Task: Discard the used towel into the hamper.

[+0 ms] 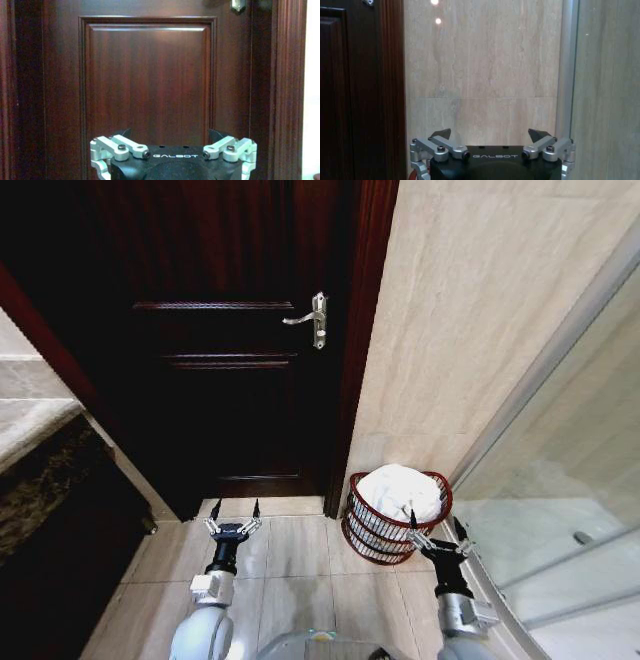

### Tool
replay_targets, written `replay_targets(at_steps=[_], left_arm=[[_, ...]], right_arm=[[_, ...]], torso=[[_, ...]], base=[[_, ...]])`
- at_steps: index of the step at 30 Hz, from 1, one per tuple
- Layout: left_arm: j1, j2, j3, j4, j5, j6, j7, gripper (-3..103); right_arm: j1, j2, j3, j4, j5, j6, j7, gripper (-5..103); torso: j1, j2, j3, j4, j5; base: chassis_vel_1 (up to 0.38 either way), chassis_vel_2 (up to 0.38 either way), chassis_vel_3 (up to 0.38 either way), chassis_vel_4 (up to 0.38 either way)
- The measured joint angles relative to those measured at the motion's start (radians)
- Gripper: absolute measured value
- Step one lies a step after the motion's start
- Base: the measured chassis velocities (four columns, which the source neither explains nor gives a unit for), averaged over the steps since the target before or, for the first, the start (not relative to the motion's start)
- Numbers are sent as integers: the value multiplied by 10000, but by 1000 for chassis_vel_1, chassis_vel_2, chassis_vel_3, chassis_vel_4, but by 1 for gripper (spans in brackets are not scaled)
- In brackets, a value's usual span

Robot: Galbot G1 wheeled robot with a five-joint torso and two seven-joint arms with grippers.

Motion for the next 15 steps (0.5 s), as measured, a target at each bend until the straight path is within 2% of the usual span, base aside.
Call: replay_targets(at_steps=[9, 10, 11, 14, 15], left_arm=[[121, -76, -45, -179, 52, 97, 1, 100], [148, -84, -52, -201, 52, 79, -2, 100], [148, -84, -52, -201, 52, 79, -2, 100], [233, -82, -68, -365, 51, 44, -3, 100], [233, -82, -68, -365, 51, 44, -3, 100]], right_arm=[[108, -26, 52, 5, -26, -639, 83, 100], [274, -26, 80, -69, 73, -955, 95, 100], [274, -26, 80, -69, 73, -955, 95, 100], [1392, -245, 318, -390, 894, -2309, 36, 100], [1392, -245, 318, -390, 894, -2309, 36, 100]], torso=[[2, 0, 1, 0, 0], [4, -1, 2, 0, -1], [4, -1, 2, 0, -1], [4, -1, 2, -2, 2], [4, -1, 2, -2, 2]], base=[[-72, 84, 83, -77], [-74, 60, 93, -64], [-74, 60, 93, -64], [-39, 36, 22, -33], [0, 0, 0, 0]])
